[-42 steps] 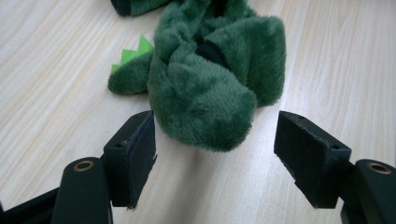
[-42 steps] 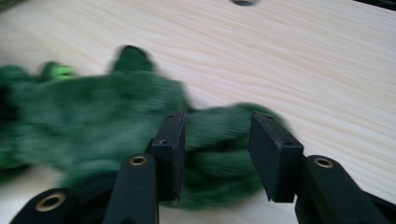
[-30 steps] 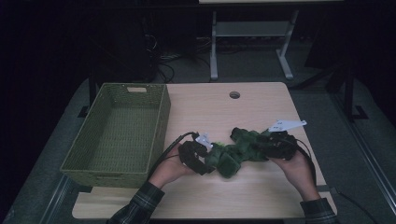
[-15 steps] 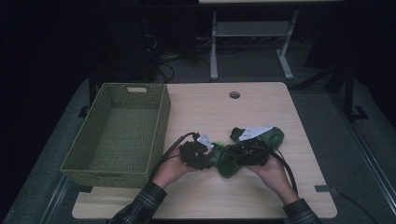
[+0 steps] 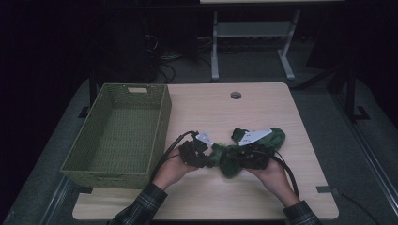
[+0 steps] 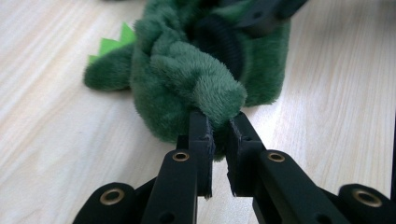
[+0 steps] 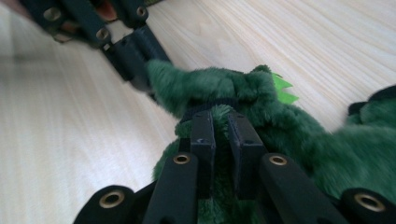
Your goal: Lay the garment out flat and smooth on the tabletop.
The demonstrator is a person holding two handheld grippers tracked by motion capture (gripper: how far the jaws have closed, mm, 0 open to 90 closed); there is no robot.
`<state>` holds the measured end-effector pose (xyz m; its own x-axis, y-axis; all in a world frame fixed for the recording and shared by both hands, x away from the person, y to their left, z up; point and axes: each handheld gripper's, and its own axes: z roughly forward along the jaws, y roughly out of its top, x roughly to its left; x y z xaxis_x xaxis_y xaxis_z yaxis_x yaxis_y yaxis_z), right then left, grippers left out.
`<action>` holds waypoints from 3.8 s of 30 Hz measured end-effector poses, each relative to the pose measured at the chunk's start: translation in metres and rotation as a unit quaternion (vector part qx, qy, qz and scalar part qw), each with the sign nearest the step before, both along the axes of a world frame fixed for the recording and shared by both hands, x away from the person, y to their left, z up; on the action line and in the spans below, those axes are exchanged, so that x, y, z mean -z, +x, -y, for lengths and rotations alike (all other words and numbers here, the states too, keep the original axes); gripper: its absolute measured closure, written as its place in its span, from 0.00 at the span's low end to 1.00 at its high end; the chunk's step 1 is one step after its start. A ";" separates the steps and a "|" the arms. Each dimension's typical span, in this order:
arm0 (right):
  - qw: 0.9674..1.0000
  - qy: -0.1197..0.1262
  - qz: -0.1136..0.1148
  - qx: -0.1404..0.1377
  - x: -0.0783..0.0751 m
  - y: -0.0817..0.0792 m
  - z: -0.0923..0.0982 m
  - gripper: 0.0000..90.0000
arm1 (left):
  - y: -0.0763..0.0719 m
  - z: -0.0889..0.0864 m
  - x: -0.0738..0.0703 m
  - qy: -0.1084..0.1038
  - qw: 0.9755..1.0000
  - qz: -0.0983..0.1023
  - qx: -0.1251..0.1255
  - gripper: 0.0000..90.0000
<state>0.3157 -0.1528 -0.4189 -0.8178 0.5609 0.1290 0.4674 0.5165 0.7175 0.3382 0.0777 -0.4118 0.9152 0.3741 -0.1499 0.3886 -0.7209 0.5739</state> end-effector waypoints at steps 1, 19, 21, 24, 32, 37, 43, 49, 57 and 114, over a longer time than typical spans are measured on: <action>1.000 0.004 0.001 0.001 -0.002 -0.003 0.003 0.91 | 0.000 -0.001 -0.002 0.000 1.000 0.001 -0.002 0.91; 0.999 0.029 -0.003 0.032 0.004 -0.064 0.091 0.96 | -0.020 -0.021 -0.017 -0.007 0.999 -0.031 -0.034 0.92; 0.999 0.025 -0.004 0.036 0.008 -0.072 0.099 0.96 | -0.024 -0.020 -0.011 -0.001 0.999 -0.040 -0.030 0.92; 0.999 0.016 -0.009 0.040 0.014 -0.080 0.107 0.96 | -0.029 -0.016 0.000 0.014 0.998 -0.052 -0.028 0.92; 0.998 -0.015 -0.021 0.056 0.030 -0.086 0.117 0.88 | -0.028 -0.007 0.025 0.049 0.997 -0.050 -0.031 0.73; 0.996 0.015 0.006 0.087 0.015 -0.080 0.130 0.73 | -0.028 -0.014 0.011 0.021 0.998 -0.029 -0.050 0.47; 0.992 0.028 0.023 0.119 -0.005 -0.051 0.132 0.70 | -0.029 -0.019 0.006 0.007 0.998 -0.018 -0.054 0.37; 0.989 0.011 0.020 0.145 -0.013 -0.010 0.125 0.70 | -0.031 -0.030 -0.005 -0.023 0.997 -0.012 -0.066 0.34; 0.989 -0.001 0.002 0.148 -0.012 0.036 0.103 0.67 | -0.030 -0.032 -0.004 -0.030 0.998 -0.004 -0.063 0.34; 0.998 0.013 0.042 0.054 -0.030 0.057 0.037 0.65 | -0.037 -0.019 0.013 -0.028 0.999 -0.010 -0.046 0.33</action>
<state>0.3727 -0.1900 -0.3893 -0.7618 0.6430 0.0789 0.4570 0.4470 0.7690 0.3011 0.0965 -0.4251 0.8744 0.4462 -0.1905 0.4628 -0.6492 0.6036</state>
